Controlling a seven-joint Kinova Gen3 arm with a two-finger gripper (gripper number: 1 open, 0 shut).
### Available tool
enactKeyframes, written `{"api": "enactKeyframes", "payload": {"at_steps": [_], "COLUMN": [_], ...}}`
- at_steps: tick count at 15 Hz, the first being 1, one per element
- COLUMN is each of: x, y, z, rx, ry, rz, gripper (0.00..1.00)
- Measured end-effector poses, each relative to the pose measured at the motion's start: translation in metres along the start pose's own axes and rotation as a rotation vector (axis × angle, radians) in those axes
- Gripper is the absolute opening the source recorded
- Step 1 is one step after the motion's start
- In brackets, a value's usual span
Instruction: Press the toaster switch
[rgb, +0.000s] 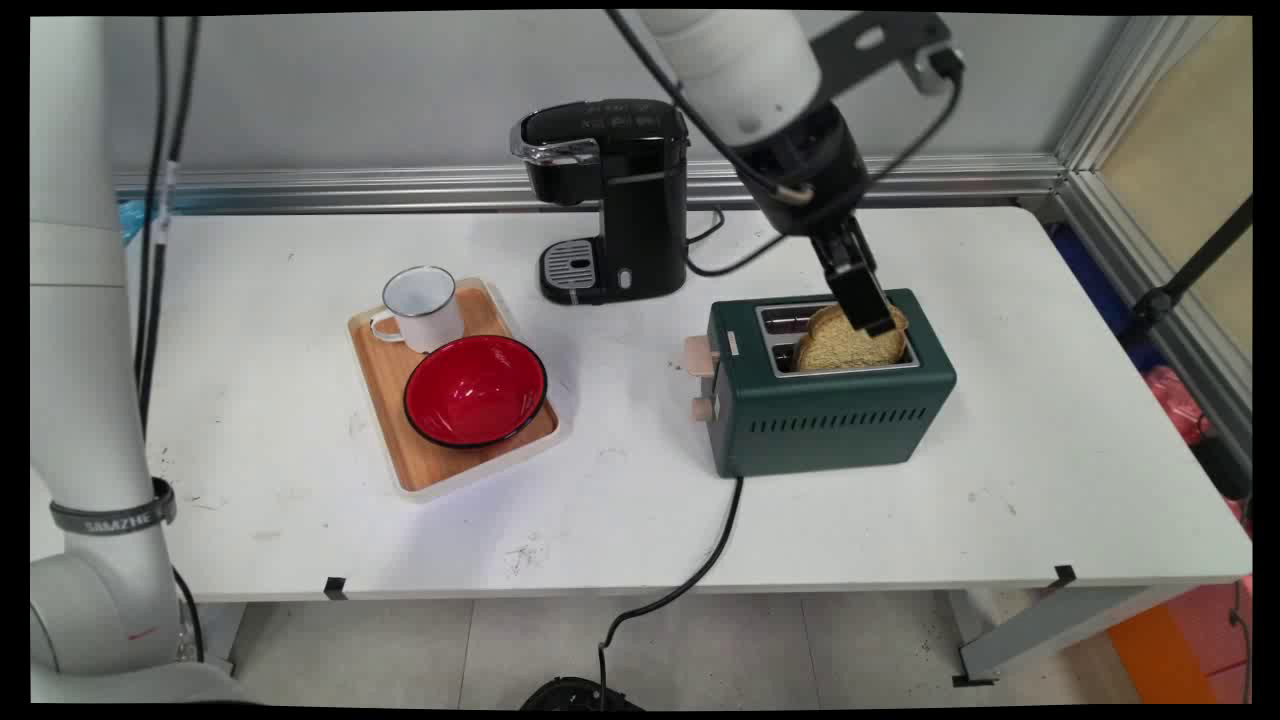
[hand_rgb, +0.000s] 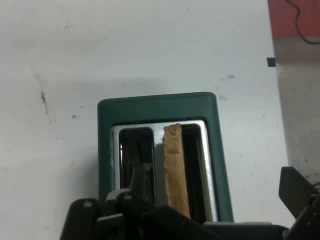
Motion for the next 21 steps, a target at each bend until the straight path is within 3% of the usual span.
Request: {"api": "enactKeyframes", "payload": {"at_steps": [7,12,21], "x": [-0.034,-0.064,-0.093], "y": [0.003,-0.001,-0.004], "z": [-0.063,-0.093,-0.104], "rx": [0.034,0.059,0.098], "ry": [0.086,0.114,0.121], "rz": [-0.018,-0.024,0.016], "gripper": [1.0,1.0,1.0]}}
